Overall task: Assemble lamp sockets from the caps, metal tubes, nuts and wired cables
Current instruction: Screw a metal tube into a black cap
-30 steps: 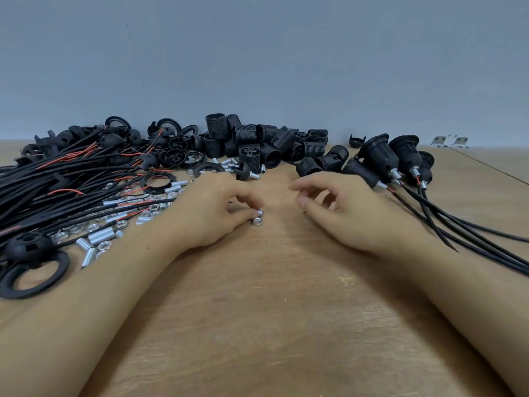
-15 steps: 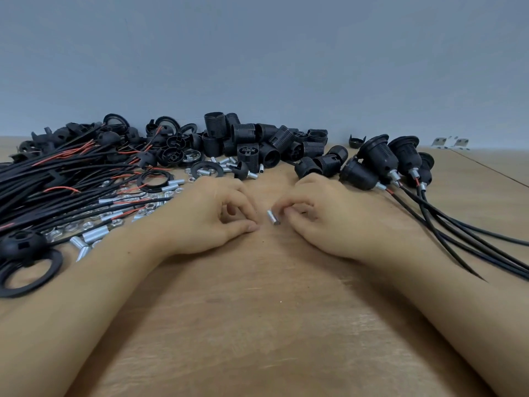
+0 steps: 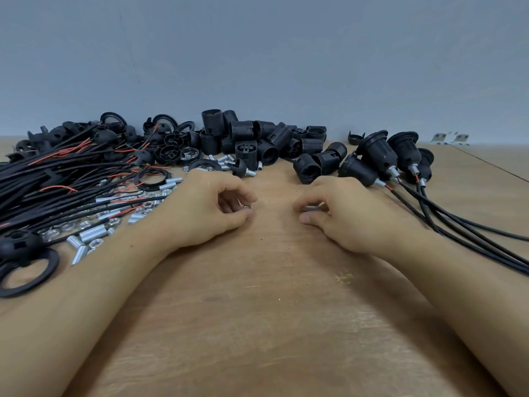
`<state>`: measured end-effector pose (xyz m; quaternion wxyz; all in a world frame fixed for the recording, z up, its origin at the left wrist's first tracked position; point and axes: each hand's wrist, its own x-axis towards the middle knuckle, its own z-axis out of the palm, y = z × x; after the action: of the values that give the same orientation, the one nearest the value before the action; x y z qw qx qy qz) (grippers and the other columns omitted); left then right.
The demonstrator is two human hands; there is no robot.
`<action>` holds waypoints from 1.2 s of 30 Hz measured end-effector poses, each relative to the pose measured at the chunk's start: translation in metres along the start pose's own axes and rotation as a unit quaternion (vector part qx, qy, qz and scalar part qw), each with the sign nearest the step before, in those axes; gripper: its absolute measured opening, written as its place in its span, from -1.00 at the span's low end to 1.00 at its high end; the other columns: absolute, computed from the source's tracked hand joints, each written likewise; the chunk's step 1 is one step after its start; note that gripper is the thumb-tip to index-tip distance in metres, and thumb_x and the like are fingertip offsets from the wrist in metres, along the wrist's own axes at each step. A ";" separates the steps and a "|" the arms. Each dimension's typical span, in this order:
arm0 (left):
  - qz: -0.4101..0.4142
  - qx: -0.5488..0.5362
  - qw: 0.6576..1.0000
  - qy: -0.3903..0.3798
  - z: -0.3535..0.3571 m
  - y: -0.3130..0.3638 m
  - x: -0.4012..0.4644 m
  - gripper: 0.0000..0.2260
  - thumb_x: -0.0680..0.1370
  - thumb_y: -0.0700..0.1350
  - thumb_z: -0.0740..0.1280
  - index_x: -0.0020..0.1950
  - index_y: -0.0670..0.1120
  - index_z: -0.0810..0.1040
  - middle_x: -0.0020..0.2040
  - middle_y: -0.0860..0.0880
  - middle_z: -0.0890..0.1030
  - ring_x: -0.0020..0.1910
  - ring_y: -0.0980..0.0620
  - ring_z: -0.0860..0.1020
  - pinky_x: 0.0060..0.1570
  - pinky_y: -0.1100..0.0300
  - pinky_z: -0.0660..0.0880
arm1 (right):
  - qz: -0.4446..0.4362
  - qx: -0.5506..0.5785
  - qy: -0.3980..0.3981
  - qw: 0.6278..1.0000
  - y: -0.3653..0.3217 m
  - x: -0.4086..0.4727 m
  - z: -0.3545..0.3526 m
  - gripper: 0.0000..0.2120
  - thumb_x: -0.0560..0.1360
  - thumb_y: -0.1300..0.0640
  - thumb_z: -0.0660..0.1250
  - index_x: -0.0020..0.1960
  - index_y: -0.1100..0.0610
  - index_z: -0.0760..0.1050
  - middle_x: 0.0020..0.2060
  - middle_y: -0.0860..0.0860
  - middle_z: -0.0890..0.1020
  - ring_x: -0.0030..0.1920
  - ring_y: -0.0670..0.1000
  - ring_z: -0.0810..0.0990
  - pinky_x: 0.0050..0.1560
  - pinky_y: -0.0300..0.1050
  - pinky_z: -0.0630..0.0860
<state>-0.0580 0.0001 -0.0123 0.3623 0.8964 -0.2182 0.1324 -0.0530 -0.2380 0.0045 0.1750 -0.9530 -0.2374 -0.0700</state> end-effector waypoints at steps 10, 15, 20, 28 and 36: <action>-0.041 -0.092 0.995 -0.014 0.004 0.005 0.001 -0.84 0.42 -0.31 0.53 -0.15 -0.05 0.68 -0.23 -0.01 0.69 -0.24 0.06 0.64 -0.15 0.21 0.59 | 0.042 -0.042 0.027 0.998 0.001 0.003 -0.006 -0.86 0.54 0.19 0.37 0.05 0.05 0.67 -0.03 -0.02 0.62 0.01 -0.01 0.57 0.07 -0.09 0.51; -0.040 -0.100 0.994 -0.008 0.007 0.007 0.000 -0.84 0.44 -0.28 0.52 -0.16 -0.02 0.67 -0.24 0.00 0.69 -0.25 0.07 0.64 -0.17 0.27 0.58 | 0.067 -0.044 0.027 0.996 0.005 0.003 -0.005 -0.94 0.53 0.19 0.37 -0.03 0.08 0.61 -0.14 -0.08 0.59 -0.01 -0.01 0.56 0.05 -0.05 0.52; -0.045 -0.190 0.981 0.008 0.018 0.016 -0.003 -0.85 0.43 -0.32 0.52 -0.16 -0.07 0.68 -0.19 -0.03 0.72 -0.19 0.05 0.68 -0.09 0.24 0.62 | 0.051 0.149 0.102 0.982 0.003 0.004 -0.002 -0.85 0.49 0.23 0.41 0.05 0.09 0.57 -0.23 -0.10 0.61 -0.26 -0.17 0.58 -0.09 -0.25 0.55; -0.074 -0.353 0.930 0.066 0.021 0.021 0.002 -0.84 0.43 -0.31 0.48 0.00 -0.27 0.67 -0.08 -0.19 0.72 -0.09 -0.08 0.69 0.02 0.12 0.63 | 0.047 0.582 0.074 0.809 -0.013 0.001 0.004 -0.85 0.46 0.37 0.42 -0.13 0.15 0.69 -0.15 0.19 0.72 -0.08 0.07 0.73 -0.04 -0.26 0.60; -0.104 -0.415 0.901 0.071 0.021 0.015 0.007 -0.79 0.33 -0.14 0.53 -0.07 -0.15 0.73 -0.12 -0.17 0.72 -0.13 -0.03 0.68 -0.02 0.19 0.60 | 0.068 0.563 0.068 0.821 -0.014 0.002 0.010 -0.94 0.46 0.32 0.45 -0.11 0.21 0.67 -0.20 0.16 0.72 -0.11 0.11 0.73 -0.10 -0.25 0.62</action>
<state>-0.0578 -0.0260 -0.0157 0.7275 0.6709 -0.1325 0.0547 -0.0571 -0.2224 0.0002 0.7014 -0.6948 -0.1574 0.0235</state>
